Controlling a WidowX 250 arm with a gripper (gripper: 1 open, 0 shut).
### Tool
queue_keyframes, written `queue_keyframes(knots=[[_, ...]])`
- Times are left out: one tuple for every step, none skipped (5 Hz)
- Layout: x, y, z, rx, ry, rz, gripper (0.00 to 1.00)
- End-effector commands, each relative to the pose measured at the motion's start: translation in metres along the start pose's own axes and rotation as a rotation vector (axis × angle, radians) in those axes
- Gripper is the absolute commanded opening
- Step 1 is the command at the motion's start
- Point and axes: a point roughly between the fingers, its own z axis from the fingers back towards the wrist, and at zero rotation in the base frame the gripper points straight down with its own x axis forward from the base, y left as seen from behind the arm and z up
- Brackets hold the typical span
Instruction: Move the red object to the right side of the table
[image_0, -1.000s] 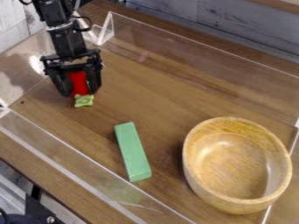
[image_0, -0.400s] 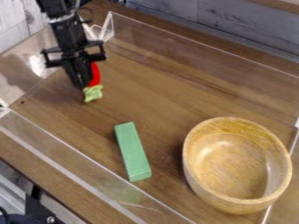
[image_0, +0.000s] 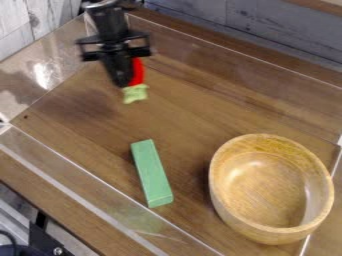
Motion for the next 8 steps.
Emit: queue_keyframes(knots=[[0.016,-0.047,0.037,0.005,-0.115,-0.011,0.0],[0.024,-0.085,0.039,0.007,-0.121,-0.021,0.0],[0.025,-0.121,0.033,0.012,-0.125,-0.049,0.0],[0.024,-0.148,0.027,0.022,-0.117,-0.09,0.0],[0.02,-0.166,0.017,0.033,-0.116,-0.113,0.0],[0.02,-0.168,0.003,0.044,-0.119,-0.09,0.0],[0.025,-0.165,-0.013,0.05,-0.132,-0.052,0.0],[0.029,-0.163,-0.027,0.051,-0.146,-0.019,0.0]])
